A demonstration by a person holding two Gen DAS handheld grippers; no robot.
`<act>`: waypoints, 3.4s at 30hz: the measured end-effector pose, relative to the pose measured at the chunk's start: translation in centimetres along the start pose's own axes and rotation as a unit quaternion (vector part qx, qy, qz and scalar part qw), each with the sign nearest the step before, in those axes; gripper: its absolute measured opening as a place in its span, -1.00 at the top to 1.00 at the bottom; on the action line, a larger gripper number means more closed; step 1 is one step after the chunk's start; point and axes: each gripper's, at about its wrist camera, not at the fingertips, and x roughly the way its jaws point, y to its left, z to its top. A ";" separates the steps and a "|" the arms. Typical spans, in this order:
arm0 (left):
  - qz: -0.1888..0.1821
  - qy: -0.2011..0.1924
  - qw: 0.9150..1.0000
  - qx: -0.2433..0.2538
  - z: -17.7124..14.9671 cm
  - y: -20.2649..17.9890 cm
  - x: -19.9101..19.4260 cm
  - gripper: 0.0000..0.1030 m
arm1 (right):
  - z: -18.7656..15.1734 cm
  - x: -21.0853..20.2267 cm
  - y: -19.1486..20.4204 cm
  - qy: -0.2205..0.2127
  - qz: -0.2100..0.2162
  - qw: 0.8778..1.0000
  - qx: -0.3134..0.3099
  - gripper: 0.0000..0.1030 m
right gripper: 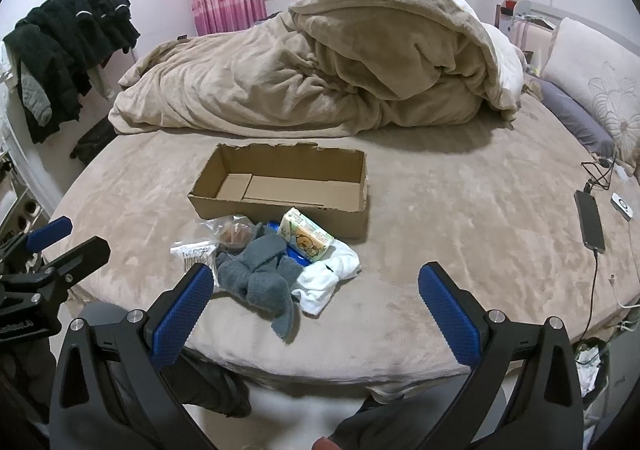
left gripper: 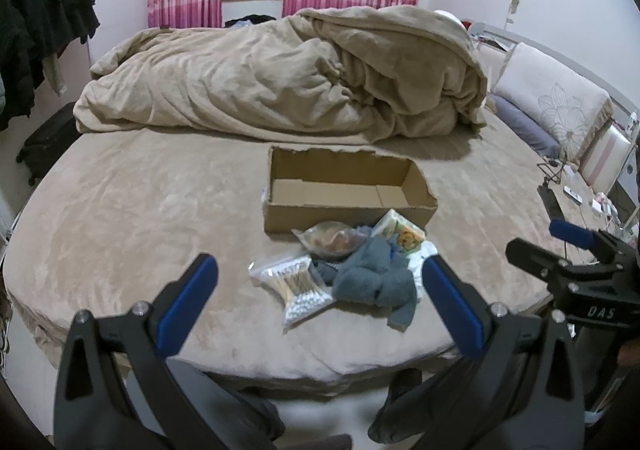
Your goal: Organize objects
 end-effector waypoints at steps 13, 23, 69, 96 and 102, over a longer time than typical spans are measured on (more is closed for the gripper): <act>-0.001 -0.001 1.000 -0.004 -0.1 0.1 0.0 -0.99 | -0.1 0.0 -0.1 -0.002 0.001 1.000 -0.001 -1.00; -0.001 0.004 1.000 -0.003 -0.1 0.2 0.7 -0.99 | -0.3 0.3 -0.1 0.005 0.006 1.000 0.002 -1.00; -0.014 0.134 0.990 -0.038 -5.1 3.8 17.9 0.17 | -1.0 18.3 -1.3 0.072 0.077 0.994 0.034 0.23; -0.035 0.029 0.999 -0.015 2.3 2.7 10.3 0.18 | 2.8 10.3 -2.7 -0.003 0.080 0.996 0.037 0.52; -0.055 0.022 0.998 0.014 4.8 1.4 12.2 0.18 | 5.1 10.1 -2.9 -0.022 0.072 0.997 0.025 0.52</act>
